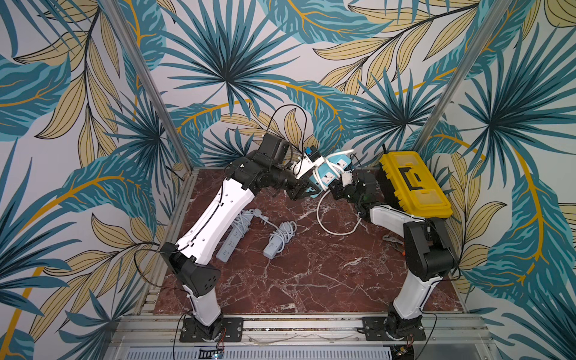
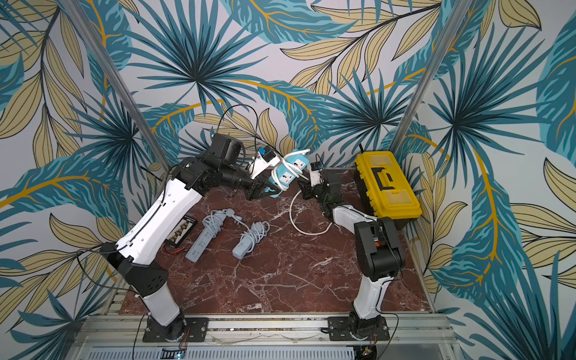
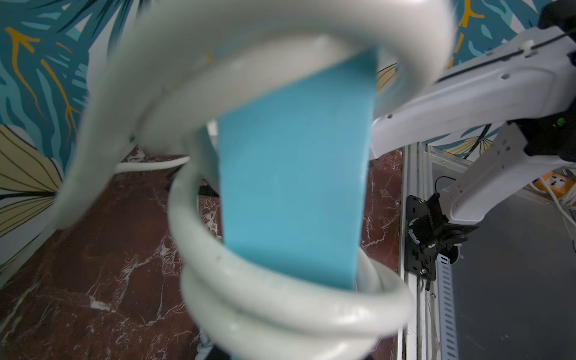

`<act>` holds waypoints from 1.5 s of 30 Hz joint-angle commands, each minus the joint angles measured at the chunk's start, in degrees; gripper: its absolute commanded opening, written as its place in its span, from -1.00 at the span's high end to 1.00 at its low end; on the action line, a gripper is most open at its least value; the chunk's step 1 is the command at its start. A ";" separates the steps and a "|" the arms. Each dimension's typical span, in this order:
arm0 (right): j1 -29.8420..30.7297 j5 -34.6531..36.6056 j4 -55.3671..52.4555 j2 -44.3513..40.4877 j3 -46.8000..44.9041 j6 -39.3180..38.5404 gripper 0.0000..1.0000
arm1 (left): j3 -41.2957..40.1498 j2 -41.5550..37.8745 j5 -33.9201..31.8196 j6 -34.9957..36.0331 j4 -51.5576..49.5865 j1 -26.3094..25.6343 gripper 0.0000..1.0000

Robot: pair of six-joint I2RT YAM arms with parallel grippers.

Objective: Wrap the cord around the power strip
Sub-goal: Wrap the power cord around the power strip.

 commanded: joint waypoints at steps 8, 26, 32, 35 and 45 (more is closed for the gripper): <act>10.91 21.47 -19.49 -15.40 -7.49 -17.35 1.00 | 4.26 7.57 -24.56 -2.00 1.96 7.14 1.00; 16.20 22.86 -57.93 -27.68 17.53 -47.29 1.00 | -20.83 3.73 -18.75 27.23 2.07 -4.73 1.00; 9.74 11.55 -61.71 -15.62 30.99 -45.19 1.00 | -24.64 -1.39 -7.61 28.58 2.11 -7.58 1.00; 6.44 3.72 -59.68 -10.47 34.74 -41.09 1.00 | -25.13 -3.47 -1.14 28.68 2.10 -7.84 1.00; -0.52 -8.92 -36.57 -0.82 22.40 -23.51 -0.14 | -17.26 -7.09 6.40 19.32 2.10 -5.37 1.00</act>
